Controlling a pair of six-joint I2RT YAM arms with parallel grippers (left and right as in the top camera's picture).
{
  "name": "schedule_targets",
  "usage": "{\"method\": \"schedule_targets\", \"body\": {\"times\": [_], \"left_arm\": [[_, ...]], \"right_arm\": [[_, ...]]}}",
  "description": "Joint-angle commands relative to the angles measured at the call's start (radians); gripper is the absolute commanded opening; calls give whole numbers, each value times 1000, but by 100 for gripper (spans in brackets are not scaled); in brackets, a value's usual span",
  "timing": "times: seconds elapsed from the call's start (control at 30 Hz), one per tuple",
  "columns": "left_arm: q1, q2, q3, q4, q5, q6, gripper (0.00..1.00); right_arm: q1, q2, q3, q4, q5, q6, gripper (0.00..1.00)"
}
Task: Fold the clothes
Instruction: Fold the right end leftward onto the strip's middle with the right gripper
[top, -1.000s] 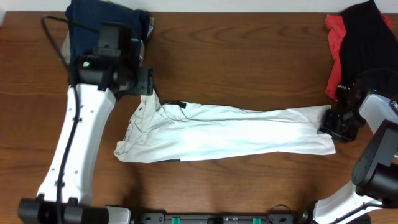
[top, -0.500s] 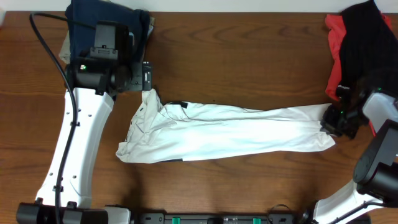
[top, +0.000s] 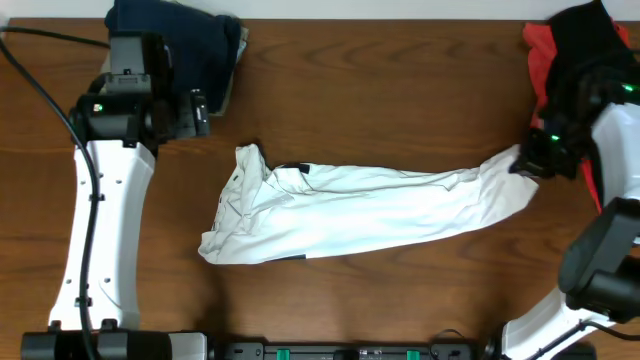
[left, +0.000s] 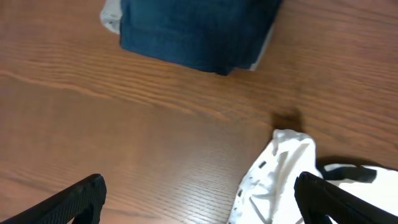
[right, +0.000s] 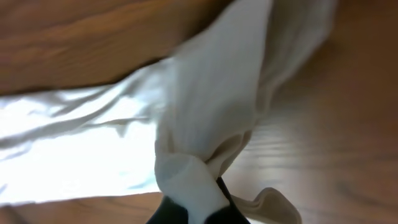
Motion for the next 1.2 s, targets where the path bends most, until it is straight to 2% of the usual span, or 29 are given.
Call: {"method": "schedule_targets", "body": {"times": [0.0, 0.33, 0.5, 0.7, 0.97, 1.03, 1.17], "left_arm": [[15, 25, 10, 0, -16, -13, 98], [16, 84, 2, -3, -16, -13, 98], [16, 96, 1, 8, -16, -13, 98], [16, 116, 1, 10, -16, -13, 98], [16, 124, -5, 13, -7, -13, 98], [16, 124, -5, 12, 0, -13, 98], [16, 124, -5, 13, 0, -13, 98]], "right_arm": [[119, -2, 17, -4, -40, -41, 1], [498, -1, 17, 66, -28, 75, 1], [634, 0, 17, 135, -21, 170, 1], [753, 7, 17, 208, 1, 240, 1], [840, 21, 17, 236, 0, 256, 2], [855, 21, 17, 239, -8, 256, 16], [878, 21, 17, 234, -82, 208, 25]]}}
